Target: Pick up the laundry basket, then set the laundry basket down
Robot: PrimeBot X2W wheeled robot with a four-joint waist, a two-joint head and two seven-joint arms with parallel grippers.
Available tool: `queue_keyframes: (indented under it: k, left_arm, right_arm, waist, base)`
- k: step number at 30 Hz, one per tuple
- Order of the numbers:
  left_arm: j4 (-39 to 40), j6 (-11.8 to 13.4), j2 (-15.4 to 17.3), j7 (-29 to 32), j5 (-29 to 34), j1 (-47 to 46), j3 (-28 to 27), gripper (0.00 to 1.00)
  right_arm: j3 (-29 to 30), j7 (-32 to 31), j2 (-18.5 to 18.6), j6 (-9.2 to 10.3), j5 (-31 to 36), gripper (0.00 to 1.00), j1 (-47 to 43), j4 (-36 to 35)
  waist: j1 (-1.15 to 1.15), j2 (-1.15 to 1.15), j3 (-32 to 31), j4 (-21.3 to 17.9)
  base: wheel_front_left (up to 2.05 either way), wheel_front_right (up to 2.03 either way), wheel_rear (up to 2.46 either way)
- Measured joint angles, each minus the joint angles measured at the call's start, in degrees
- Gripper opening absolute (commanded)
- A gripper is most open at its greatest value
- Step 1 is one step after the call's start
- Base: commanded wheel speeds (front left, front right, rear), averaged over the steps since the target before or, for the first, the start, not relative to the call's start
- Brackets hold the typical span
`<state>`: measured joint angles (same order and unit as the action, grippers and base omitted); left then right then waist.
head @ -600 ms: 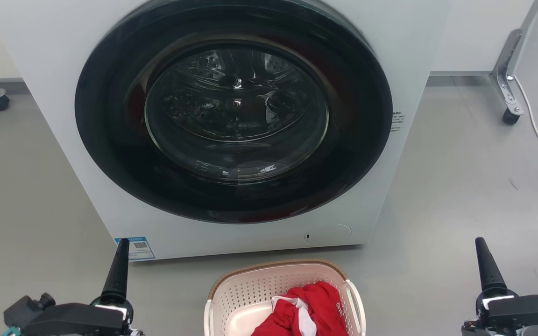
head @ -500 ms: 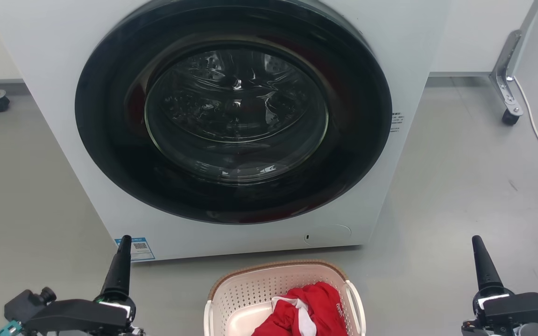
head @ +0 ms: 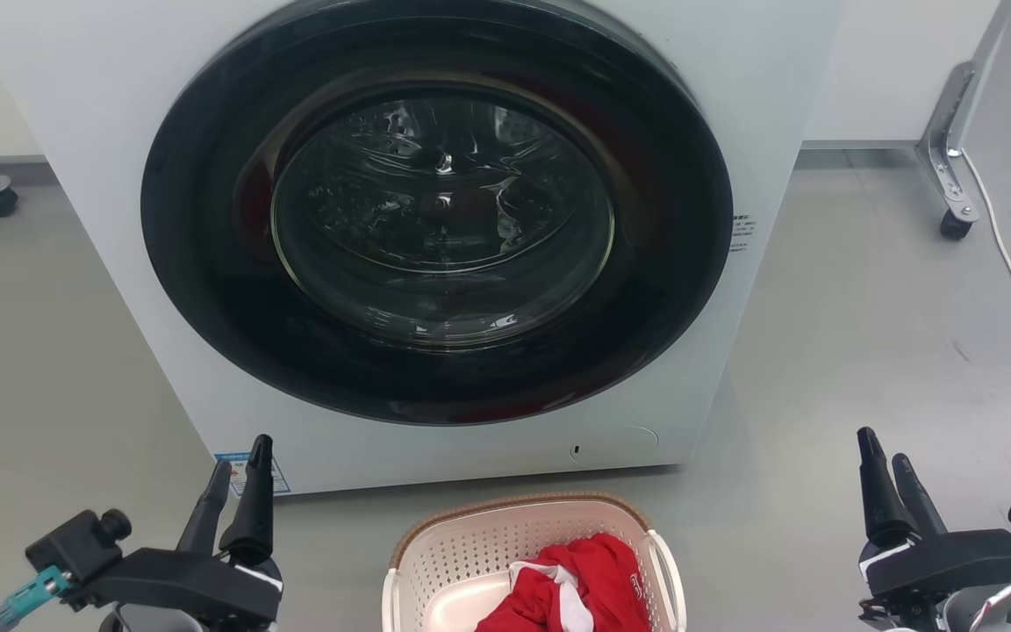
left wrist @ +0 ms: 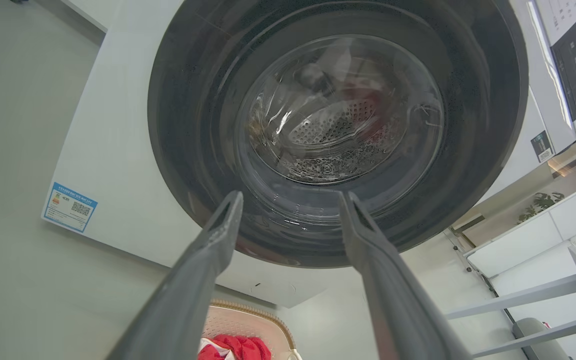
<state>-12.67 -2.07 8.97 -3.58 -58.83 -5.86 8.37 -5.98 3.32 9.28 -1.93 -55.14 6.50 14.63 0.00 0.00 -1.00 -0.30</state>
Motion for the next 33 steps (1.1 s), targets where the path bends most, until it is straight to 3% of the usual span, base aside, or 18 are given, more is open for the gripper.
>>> queue_keyframes:
  k: [14,33]
  left_arm:
    - [1.63,2.65,2.01,-2.69,13.10,-0.66,4.54,1.00]
    - [0.54,5.88,2.55,-6.72,25.20,-0.64,8.32,1.00]
  right_arm:
    - [-4.91,2.91,2.13,2.44,13.21,1.00,0.31,-0.62]
    - [-9.65,7.35,3.63,5.33,28.03,1.00,0.38,0.45]
  waist:
    - [0.00,0.00,-0.14,-0.08]
    - [0.00,0.00,-0.25,-0.32]
  base:
    - [0.00,0.00,0.00]
    - [0.00,0.00,0.00]
